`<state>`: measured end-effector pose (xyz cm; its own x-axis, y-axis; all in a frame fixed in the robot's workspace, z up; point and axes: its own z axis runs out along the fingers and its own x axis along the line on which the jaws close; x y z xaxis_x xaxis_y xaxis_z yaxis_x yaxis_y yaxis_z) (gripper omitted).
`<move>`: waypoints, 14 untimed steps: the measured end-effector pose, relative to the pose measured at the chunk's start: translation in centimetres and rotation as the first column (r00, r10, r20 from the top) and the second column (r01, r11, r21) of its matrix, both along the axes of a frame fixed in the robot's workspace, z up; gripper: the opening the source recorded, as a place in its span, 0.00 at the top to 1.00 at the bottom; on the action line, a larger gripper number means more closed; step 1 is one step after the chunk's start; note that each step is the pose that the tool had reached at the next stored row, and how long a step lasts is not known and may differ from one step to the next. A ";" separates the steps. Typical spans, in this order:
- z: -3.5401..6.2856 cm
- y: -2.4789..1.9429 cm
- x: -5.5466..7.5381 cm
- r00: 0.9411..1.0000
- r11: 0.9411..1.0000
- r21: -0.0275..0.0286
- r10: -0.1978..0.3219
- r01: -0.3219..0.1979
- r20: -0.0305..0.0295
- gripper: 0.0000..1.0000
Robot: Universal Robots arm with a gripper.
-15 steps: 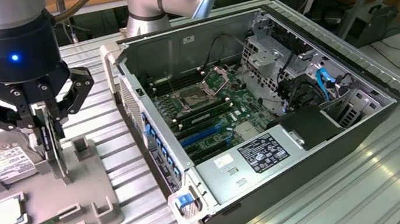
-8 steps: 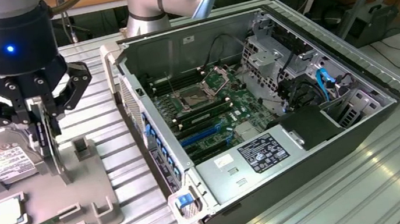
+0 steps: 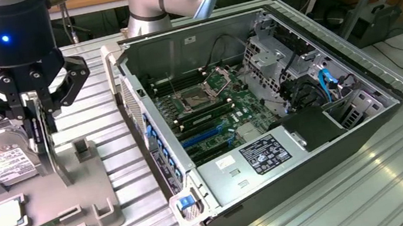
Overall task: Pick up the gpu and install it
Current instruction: 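Pick up the gpu and move the gpu toward the slot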
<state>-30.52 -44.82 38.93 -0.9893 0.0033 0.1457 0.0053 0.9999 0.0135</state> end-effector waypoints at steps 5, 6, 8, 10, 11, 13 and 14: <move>0.55 0.00 0.1 1.000 1.000 0.000 0.000 0.000 -0.012 0.72; 0.66 0.00 0.1 1.000 1.000 0.000 0.000 0.000 -0.014 0.72; 0.87 0.00 0.1 1.000 1.000 0.000 0.000 0.000 -0.018 0.72; 1.48 0.00 0.2 1.000 1.000 0.000 0.000 0.000 -0.031 0.72; 1.64 0.00 0.2 0.999 1.000 0.000 0.000 0.000 -0.034 0.72; 1.82 0.00 0.2 0.999 1.000 0.000 0.000 0.000 -0.039 0.72; 1.91 0.00 0.3 0.999 1.000 0.000 0.000 0.000 -0.042 0.72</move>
